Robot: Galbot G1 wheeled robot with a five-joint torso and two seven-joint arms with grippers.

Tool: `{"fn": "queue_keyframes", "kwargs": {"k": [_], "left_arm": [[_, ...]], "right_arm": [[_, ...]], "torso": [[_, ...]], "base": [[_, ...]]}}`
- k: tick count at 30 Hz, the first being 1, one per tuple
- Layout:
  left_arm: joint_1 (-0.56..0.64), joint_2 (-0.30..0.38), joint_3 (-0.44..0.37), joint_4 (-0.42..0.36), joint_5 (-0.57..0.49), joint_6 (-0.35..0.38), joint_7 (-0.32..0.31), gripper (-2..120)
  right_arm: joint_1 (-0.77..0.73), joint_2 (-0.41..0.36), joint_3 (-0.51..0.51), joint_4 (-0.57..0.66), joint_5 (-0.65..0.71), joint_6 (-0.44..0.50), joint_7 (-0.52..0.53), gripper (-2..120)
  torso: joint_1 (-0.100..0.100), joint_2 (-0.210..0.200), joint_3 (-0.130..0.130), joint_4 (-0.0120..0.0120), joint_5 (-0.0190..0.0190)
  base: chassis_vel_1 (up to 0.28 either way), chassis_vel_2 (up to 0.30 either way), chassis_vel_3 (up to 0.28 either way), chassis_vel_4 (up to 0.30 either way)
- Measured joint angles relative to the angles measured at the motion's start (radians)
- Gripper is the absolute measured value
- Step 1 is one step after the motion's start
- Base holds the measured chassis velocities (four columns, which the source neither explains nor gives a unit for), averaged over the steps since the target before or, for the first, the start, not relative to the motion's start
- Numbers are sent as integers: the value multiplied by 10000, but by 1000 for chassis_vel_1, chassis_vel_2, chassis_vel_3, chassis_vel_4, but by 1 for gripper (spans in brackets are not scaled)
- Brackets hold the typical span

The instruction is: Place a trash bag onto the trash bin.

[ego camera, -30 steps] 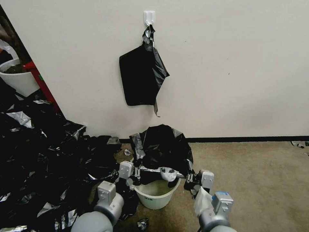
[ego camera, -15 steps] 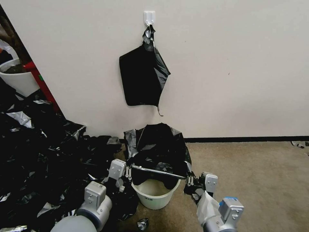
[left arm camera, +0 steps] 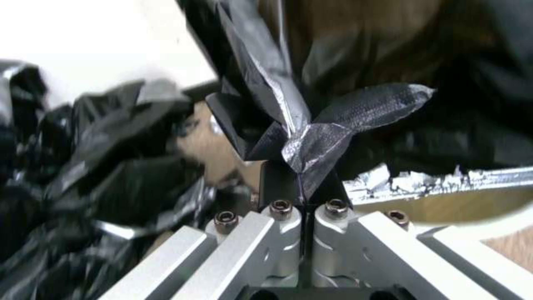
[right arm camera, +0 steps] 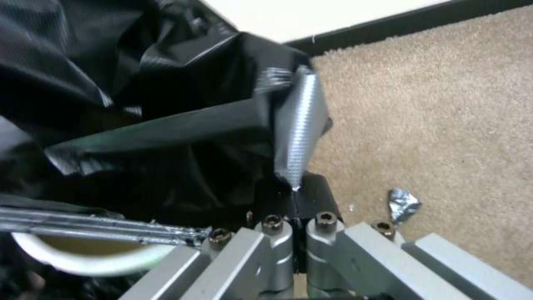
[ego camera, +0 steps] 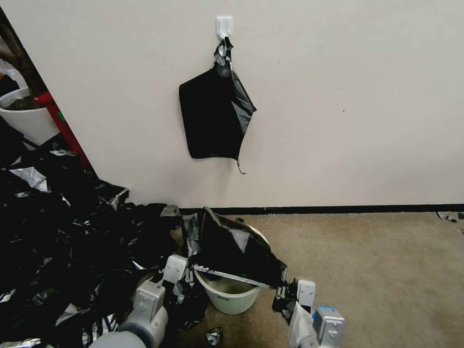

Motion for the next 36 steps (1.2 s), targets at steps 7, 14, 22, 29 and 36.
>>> {"fn": "queue_keyframes", "kwargs": {"k": [7,14,22,29,36], "left_arm": [[679,429,168,-11,1,-59,-675,0],[459,508,563,515,-86,304,-727,0],[-135,460,1090,1193,-86,476,-729,0],[-798,250,1528,2025,-92,621,-685,0],[-1690,-99,2081,3151,-96,792,-614,0]], "right_arm": [[394,-158,-516,-658,-806,-719,-59,0],[751,-268,-770,-1102,-965,-1468,-162,0],[1128,-242,-928,-1632,-1211,-1809,-397,0],[1654,-72,-1011,-2279,-1221,-1967,-472,0],[2123,146,-1130,-3146,-1254,-2025,-616,0]], "torso": [[0,0,0,1,1],[0,0,0,1,0],[0,0,0,2,-3],[0,0,0,0,3],[-1,-1,0,0,1]], "base": [[0,0,0,0],[0,0,0,0],[0,0,0,0],[0,0,0,0],[0,0,0,0]]}}
